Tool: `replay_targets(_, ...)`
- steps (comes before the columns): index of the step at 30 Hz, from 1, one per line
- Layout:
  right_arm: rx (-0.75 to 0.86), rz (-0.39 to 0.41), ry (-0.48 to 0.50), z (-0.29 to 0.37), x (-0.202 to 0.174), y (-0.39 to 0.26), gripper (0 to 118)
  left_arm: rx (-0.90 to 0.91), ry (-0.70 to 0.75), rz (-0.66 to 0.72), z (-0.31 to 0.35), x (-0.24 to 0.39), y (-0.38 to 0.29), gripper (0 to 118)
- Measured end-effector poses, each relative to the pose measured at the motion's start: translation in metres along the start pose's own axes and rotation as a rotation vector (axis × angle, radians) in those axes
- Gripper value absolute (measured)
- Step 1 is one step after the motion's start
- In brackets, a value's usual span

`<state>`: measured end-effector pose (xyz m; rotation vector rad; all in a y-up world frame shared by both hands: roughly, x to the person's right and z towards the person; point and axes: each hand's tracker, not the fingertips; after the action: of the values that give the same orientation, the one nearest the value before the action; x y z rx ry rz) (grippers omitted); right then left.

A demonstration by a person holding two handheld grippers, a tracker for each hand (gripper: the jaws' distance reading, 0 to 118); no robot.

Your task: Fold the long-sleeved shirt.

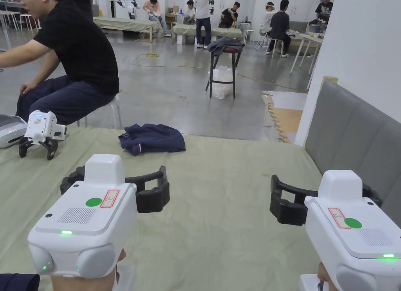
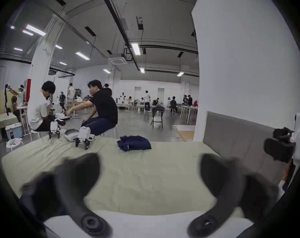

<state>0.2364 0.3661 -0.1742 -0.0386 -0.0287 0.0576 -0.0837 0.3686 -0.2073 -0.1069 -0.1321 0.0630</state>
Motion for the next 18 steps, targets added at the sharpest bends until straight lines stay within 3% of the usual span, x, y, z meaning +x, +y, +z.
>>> replay_targets(3,-0.018,0.049,-0.051,-0.003,0.004,0.000,118,0.038,0.039,-0.057,0.002,0.007,-0.002,111)
replay_targets(18,0.002,0.038,-0.071,-0.001,0.006,0.005,118,0.043,0.037,-0.014,-0.005,0.001,0.006,111)
